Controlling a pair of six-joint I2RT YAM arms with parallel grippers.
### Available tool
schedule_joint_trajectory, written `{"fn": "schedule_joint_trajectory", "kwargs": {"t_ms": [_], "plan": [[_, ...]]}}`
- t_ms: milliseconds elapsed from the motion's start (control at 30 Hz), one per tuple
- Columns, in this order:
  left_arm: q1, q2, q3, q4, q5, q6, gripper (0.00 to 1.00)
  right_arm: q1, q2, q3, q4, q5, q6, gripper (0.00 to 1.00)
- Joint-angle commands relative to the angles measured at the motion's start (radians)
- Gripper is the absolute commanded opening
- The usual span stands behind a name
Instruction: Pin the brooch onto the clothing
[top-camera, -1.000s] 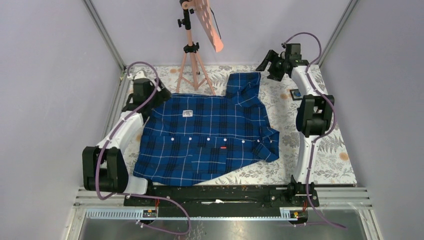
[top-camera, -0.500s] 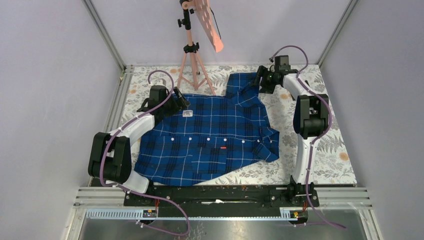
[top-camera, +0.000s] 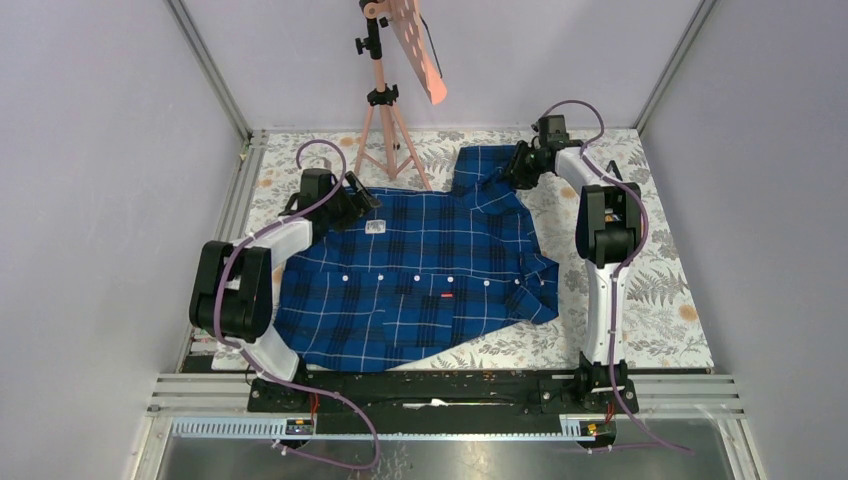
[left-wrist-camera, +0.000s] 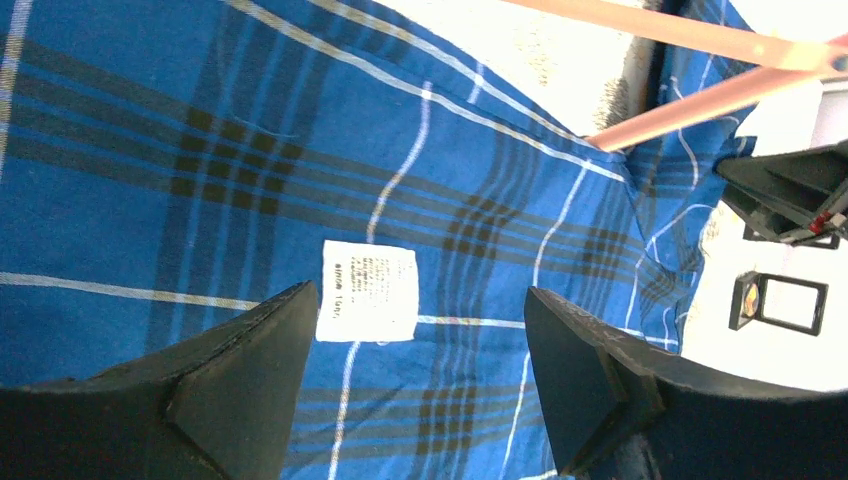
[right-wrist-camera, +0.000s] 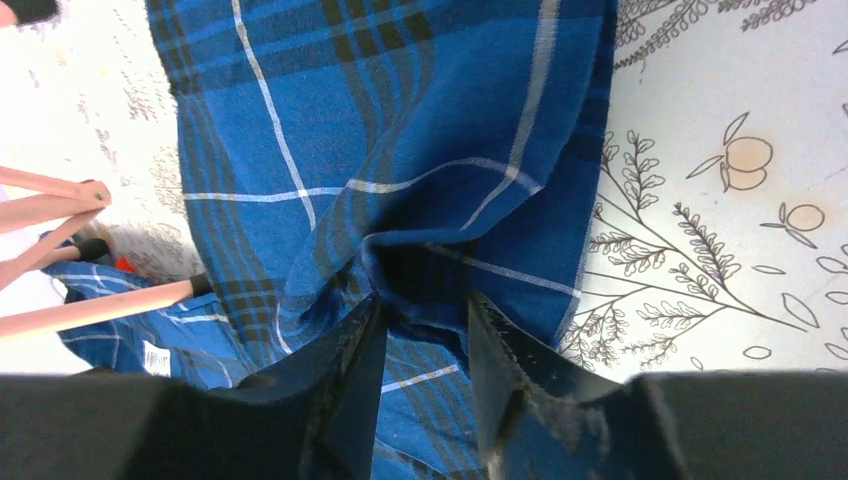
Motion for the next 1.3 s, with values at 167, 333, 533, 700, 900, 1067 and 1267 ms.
{"fn": "schedule_joint_trajectory", "kwargs": {"t_ms": [167,333,533,700,900,1067,1267], "plan": [[0.079,0.061,-0.022,0.125,0.049,-0.050,0.81,0.024,-0.084,-0.093,0.038,0.101,0.038,0.15],[0.121,0.080,-0.050,0.141,0.040,-0.057,0.81,0.018,-0.172,-0.210,0.057,0.198,0.050,0.05],[0.158,0.085,-0.085,0.159,0.041,-0.065,0.81,-0.039,-0.200,-0.275,0.046,0.215,0.135,0.02],[0.160,0.075,-0.099,0.163,0.034,-0.063,0.81,-0.070,-0.260,-0.369,0.109,0.210,0.161,0.16],[0.156,0.006,-0.090,0.129,0.014,-0.032,0.81,-0.072,-0.364,-0.398,0.101,0.166,0.042,0.69],[0.106,-0.107,-0.061,0.037,-0.050,0.024,0.82,-0.071,-0.505,-0.488,0.040,0.213,-0.027,0.83],[-0.002,-0.219,-0.067,-0.029,-0.065,0.067,0.82,-0.070,-0.709,-0.704,-0.003,0.172,-0.048,0.83]]}}
